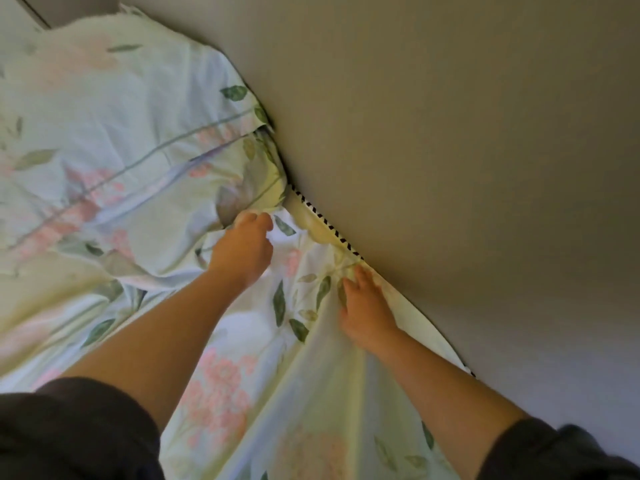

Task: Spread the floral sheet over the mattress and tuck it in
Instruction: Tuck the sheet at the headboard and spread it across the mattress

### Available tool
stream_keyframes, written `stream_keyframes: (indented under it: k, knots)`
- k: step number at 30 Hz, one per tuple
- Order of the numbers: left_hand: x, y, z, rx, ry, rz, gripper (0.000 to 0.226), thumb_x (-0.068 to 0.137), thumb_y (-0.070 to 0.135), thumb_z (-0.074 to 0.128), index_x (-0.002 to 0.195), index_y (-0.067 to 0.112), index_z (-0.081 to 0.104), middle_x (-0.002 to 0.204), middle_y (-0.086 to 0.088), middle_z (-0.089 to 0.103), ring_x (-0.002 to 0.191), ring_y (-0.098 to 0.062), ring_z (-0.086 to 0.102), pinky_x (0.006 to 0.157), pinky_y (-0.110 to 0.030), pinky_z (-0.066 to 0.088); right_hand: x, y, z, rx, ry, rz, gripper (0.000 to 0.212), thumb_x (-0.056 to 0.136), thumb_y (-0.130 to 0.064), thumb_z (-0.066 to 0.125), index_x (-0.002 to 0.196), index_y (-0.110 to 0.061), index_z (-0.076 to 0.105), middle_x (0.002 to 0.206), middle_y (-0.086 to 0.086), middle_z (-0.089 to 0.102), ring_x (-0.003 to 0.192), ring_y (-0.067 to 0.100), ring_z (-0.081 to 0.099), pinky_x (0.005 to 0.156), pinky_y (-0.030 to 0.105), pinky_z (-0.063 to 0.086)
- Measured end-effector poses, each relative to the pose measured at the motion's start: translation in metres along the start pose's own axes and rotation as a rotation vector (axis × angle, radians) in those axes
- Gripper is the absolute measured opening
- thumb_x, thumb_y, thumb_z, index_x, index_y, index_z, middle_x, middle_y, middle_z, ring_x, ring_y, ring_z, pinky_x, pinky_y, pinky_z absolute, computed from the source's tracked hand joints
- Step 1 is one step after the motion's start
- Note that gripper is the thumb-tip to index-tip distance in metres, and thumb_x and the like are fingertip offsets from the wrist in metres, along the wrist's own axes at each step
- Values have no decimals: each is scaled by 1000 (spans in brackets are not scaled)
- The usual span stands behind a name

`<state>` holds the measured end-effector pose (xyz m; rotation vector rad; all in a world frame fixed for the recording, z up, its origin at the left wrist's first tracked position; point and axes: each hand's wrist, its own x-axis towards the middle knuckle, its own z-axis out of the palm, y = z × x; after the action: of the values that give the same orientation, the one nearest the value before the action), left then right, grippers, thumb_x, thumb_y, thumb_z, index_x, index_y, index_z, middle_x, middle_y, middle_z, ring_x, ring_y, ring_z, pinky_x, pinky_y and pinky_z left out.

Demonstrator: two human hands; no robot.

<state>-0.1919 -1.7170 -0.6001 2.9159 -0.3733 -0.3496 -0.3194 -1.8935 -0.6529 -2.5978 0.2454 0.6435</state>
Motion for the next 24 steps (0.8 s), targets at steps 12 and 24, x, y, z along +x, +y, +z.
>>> stream_keyframes:
  k: [12,24]
  knots:
    - [70,7,54,-865,-430,-743,43,90,35,52,56,8,52,47,-8,50,39,-19,45,44,-22,38,51,-18,-7,1727,65,954,60,96,-53,37,92,2,60,60,14,66,38,18,60,37,19,47]
    - [72,21,33,-1146,-107,-621,28,100,13,31,82,7,52,85,-16,65,74,-24,71,73,-34,59,49,-10,-14,1858,-121,861,55,93,-53,44,98,-1,64,70,11,73,59,19,69,45,26,56]
